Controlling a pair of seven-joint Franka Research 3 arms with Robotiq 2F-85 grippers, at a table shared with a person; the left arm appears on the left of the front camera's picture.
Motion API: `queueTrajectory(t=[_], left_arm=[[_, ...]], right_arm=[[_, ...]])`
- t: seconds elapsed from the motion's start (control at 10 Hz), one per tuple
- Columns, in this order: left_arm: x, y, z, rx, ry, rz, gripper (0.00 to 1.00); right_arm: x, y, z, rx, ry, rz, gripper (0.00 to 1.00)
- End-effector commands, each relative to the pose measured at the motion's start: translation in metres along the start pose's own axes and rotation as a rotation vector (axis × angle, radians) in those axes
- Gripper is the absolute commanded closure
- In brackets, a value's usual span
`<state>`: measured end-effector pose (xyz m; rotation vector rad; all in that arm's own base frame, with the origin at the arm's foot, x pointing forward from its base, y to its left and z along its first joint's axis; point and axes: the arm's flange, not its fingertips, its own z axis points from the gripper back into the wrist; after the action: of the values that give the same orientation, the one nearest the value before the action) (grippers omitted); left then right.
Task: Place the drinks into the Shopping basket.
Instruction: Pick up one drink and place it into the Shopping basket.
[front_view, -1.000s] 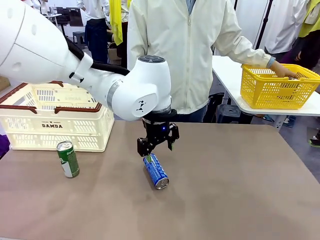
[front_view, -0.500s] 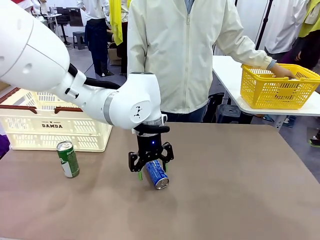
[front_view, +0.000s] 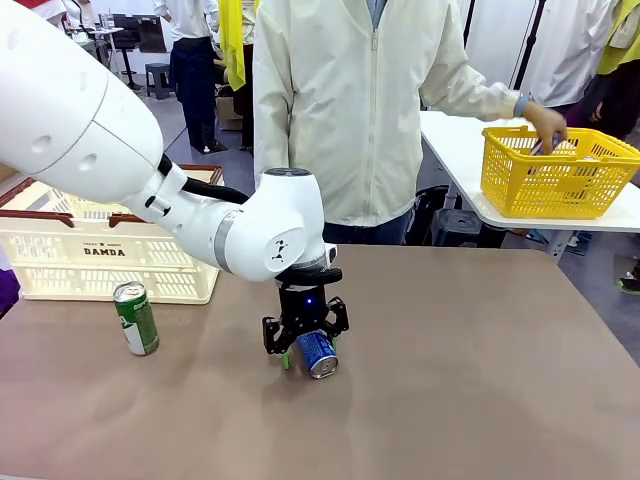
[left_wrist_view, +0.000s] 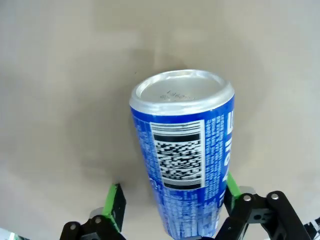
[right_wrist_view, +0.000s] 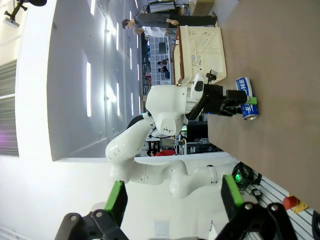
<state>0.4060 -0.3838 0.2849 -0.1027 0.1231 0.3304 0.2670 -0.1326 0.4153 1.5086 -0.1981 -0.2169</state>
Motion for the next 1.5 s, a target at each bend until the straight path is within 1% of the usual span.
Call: queueTrajectory(t=[0.0,0.4,0.6,0.7,0.9,1.0,1.1,1.2,1.3,1.4], left_arm=[[-0.002,-0.003,0.004,0.012,-0.042,0.019,1.00],[-0.004,-0.005,0.004,0.011,-0.105,0.010,1.00],[-0.006,0.000,0.020,-0.005,-0.107,-0.014,1.00],[-0.012,0.014,0.055,-0.055,-0.049,-0.097,1.00],[-0.025,0.053,0.140,-0.169,-0.003,-0.244,1.00],[-0.035,0.075,0.178,-0.172,-0.002,-0.305,1.00],[-0.040,0.098,0.211,-0.165,-0.032,-0.353,1.00],[-0.033,0.132,0.248,-0.152,-0.062,-0.415,1.00],[-0.022,0.168,0.278,-0.159,-0.093,-0.433,1.00],[-0.008,0.206,0.303,-0.141,-0.118,-0.432,1.00]], right_arm=[[0.001,0.007,0.000,0.015,-0.005,-0.016,0.00],[0.001,0.007,0.000,0.015,-0.005,-0.016,0.00],[0.001,0.007,0.000,0.015,-0.005,-0.016,0.00],[0.001,0.007,0.000,0.015,-0.005,-0.016,0.00],[0.001,0.007,0.000,0.015,-0.005,-0.016,0.00],[0.001,0.007,0.000,0.015,-0.005,-0.016,0.00],[0.001,0.007,0.000,0.015,-0.005,-0.016,0.00],[0.001,0.007,0.000,0.015,-0.005,-0.016,0.00],[0.000,0.000,0.000,0.000,0.001,-0.001,0.00],[-0.015,0.023,0.035,0.049,-0.109,0.079,0.00]])
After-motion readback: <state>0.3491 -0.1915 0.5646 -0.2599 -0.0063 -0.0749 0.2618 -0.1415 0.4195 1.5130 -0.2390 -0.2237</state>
